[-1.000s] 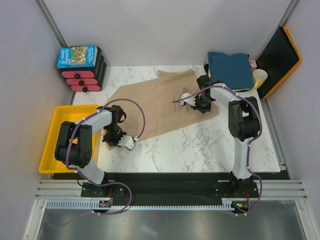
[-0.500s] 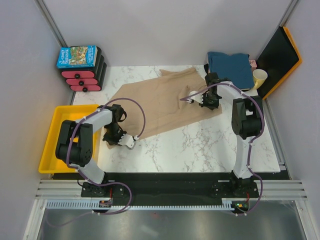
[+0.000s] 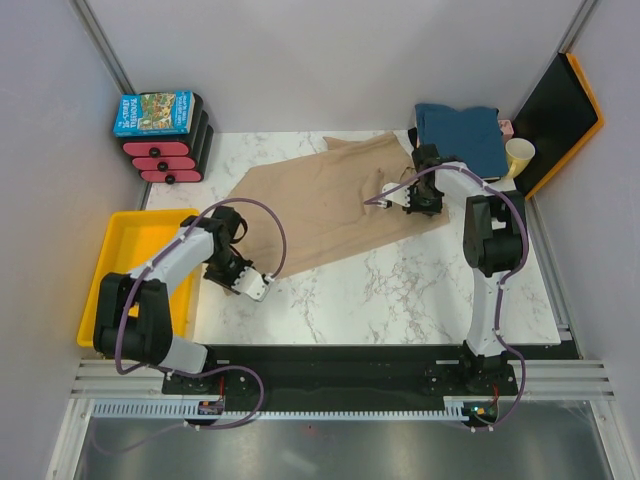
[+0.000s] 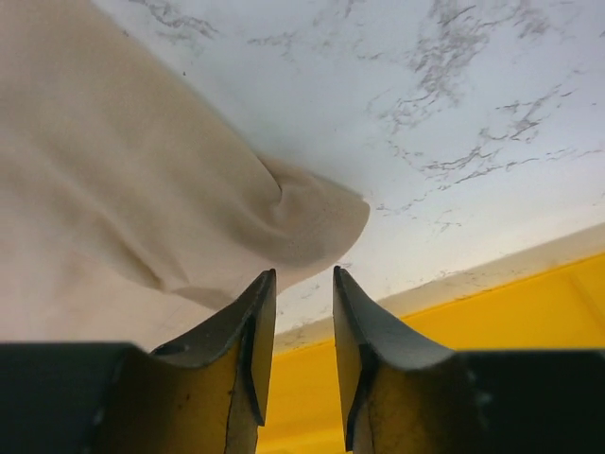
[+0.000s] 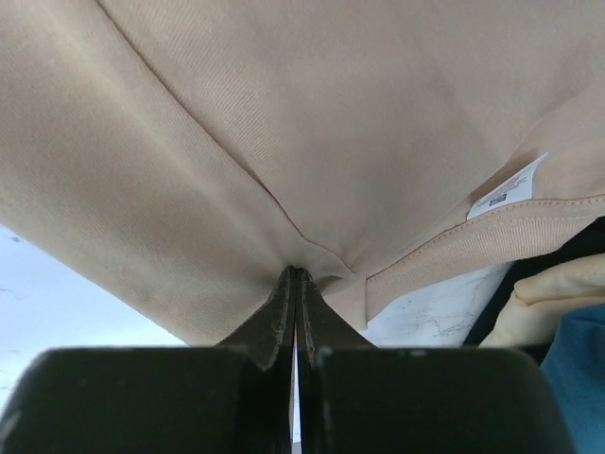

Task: Fold and stack the t-shirts
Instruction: Fold the flattened tshirt in 1/3 of the way

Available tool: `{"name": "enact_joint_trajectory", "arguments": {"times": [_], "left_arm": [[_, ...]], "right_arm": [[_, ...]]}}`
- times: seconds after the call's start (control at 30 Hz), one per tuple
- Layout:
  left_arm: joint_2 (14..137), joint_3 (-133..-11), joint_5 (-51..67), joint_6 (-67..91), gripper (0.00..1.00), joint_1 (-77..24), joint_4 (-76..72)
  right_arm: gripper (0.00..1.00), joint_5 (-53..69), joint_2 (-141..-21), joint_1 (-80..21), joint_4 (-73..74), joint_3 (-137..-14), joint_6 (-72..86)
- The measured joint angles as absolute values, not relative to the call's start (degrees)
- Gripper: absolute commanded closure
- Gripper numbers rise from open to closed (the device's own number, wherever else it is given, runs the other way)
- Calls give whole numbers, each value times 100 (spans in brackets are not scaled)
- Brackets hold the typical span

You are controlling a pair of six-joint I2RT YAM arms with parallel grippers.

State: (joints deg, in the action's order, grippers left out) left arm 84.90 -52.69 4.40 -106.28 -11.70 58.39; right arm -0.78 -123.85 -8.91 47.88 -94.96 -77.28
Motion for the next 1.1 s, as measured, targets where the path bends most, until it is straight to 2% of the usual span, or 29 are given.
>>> {"name": "enact_joint_trajectory", "arguments": {"times": [0.13, 0.23, 0.33, 0.37, 0.4, 0.7, 1.1], "left_arm": [[8156, -5113, 591, -10755, 64, -1253, 5957], [8149, -5094, 698, -10742, 71, -1341, 6069], [8160, -5092, 834, -10680, 83, -1433, 6187], [8180, -5089, 884, -10645, 94, -1452, 6200], [8197, -5083, 915, -10610, 98, -1466, 6200], [8840, -5022, 917, -10230, 98, -1514, 6027], [9076, -5065, 847, -10033, 98, -1514, 5819]], "right_arm": [[100, -134, -12405, -864, 4740, -9498, -7782], [100, -148, -12431, -860, 4740, -9537, -7784], [100, -163, -12449, -858, 4737, -9564, -7787], [100, -161, -12449, -856, 4740, -9566, -7784], [100, -161, -12455, -856, 4740, -9572, -7784], [100, -158, -12462, -849, 4740, -9590, -7782], [100, -158, -12468, -849, 4740, -9605, -7784]]}}
